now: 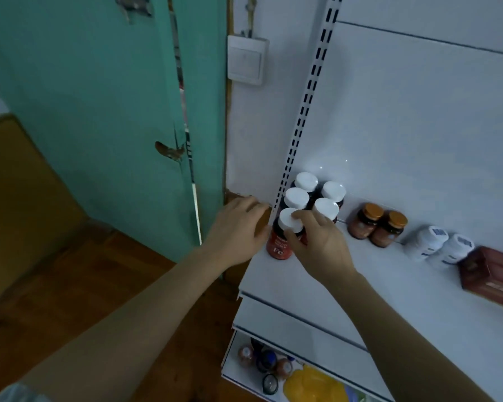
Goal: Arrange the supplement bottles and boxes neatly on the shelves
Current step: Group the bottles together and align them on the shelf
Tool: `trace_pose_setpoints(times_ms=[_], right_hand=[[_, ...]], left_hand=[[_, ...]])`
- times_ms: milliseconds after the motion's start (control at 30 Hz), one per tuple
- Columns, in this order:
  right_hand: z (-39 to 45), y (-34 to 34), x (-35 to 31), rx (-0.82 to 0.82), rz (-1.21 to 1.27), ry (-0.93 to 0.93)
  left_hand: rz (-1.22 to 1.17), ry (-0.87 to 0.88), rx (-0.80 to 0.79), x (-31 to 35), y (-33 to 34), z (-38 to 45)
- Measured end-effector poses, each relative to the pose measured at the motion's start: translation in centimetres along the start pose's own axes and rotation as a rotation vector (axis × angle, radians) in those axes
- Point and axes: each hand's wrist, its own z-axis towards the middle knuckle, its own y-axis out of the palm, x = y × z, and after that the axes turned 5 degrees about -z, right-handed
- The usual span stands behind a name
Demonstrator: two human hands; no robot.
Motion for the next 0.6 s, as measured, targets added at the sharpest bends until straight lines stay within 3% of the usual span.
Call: trace_pose_setpoints(times_ms=[300, 433, 533, 600], right_hand=[[-0.5, -1.2, -2.5, -0.052, -0.032, 0.107], [-0.2, -2.5, -2.1, 0.055, -0.080, 0.092], [0.5, -3.3, -0.5, -0.088, -0.156, 0.227], [1.1, -3.5, 0.9, -0.211, -0.207, 0.307]], left_hand=[[-0.109, 0.159, -0.178, -2.2, -0.2, 1.8], [-0.160, 0.137, -0.369, -2.0, -0.6, 3.8], [-0.162, 0.096, -0.531, -1.5, -0.7, 5.6], [-0.213, 0.093, -0.559, -0.9, -0.7, 6.7]])
